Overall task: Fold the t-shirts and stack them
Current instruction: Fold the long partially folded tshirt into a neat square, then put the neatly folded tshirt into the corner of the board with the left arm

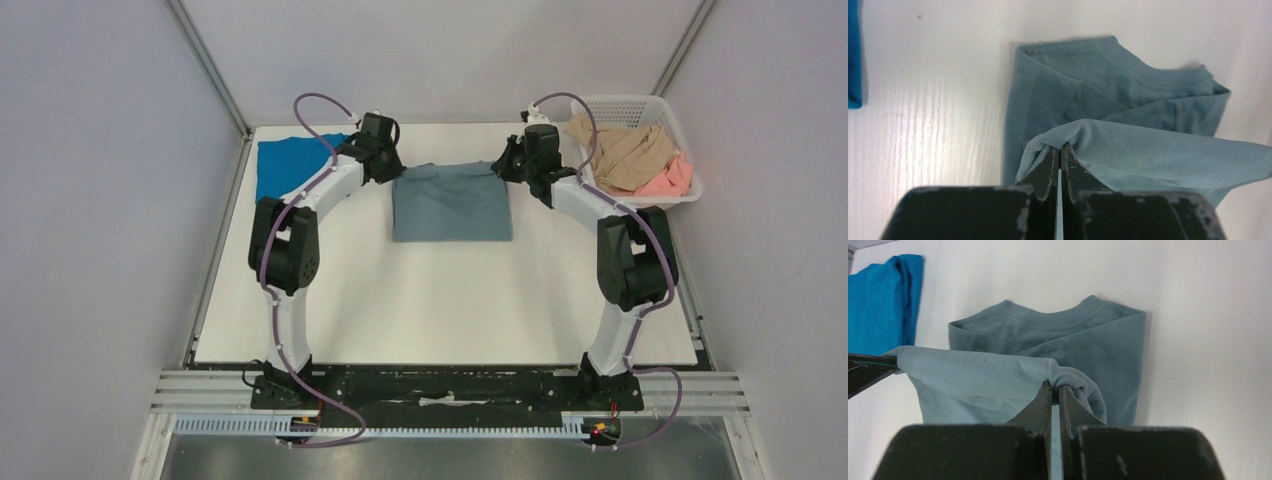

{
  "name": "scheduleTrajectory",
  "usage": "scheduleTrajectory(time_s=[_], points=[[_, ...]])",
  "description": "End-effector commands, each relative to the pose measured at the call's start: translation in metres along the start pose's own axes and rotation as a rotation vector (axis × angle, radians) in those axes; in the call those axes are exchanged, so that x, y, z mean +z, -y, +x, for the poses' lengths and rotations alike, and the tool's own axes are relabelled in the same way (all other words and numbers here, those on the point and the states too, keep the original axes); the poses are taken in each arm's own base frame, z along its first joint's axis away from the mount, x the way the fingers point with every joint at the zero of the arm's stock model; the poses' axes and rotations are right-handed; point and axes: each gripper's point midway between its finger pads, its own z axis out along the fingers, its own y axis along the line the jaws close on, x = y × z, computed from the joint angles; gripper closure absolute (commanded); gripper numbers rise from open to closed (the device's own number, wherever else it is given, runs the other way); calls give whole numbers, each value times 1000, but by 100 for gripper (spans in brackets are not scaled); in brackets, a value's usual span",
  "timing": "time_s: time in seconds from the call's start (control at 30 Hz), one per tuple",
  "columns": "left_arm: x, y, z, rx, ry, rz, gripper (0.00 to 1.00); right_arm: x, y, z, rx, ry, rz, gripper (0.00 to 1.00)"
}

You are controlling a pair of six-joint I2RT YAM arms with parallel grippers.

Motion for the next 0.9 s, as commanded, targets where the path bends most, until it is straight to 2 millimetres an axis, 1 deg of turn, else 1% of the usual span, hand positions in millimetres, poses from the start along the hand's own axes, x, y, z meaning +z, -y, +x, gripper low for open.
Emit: scheduleTrajectory(time_s=[0.0,0.03,0.07,0.1,0.13,0.2,0.23,0.27,0.3,0.33,0.4,0.43,0.47,0.57,0.63,0.73,0.8,0.87], points=[[26,2,-13,19,-16,0,69,31,15,-20,39,78,33,85],[33,4,-12,27,-38,4,59,40,18,-24,48,81,35,54],[35,7,-18,41,-45,7,43,50,18,-29,48,78,24,20],[33,13,-27,47,-44,9,27,56,15,-36,39,66,3,3],[32,12,-28,65,-62,1,23,60,11,-45,26,52,-13,2],[24,16,-34,84,-56,10,22,58,5,-53,-13,28,-22,2],[20,15,-33,87,-58,9,22,53,3,-54,-24,28,-26,2],[16,13,-30,87,-62,7,21,44,2,-55,-29,36,-25,2],[14,9,-24,89,-68,4,21,37,5,-49,-31,38,-22,2],[11,5,-16,90,-85,5,20,27,4,-48,-34,51,-28,2],[6,0,-1,96,-113,22,20,5,4,-31,-38,53,-48,2],[5,-2,12,99,-145,41,20,-5,4,-25,-35,53,-57,2],[5,-3,18,105,-157,55,19,-16,3,-18,-32,54,-71,2],[10,-10,39,119,-216,63,19,-46,-1,-1,-19,64,-111,2],[17,-11,50,126,-253,80,19,-67,-4,12,-18,71,-145,2],[30,-16,61,125,-285,65,19,-90,-3,31,-19,64,-160,2],[38,-21,70,121,-320,52,22,-103,-1,38,-24,64,-155,2],[47,-20,83,108,-355,75,27,-113,4,47,-30,62,-143,2]])
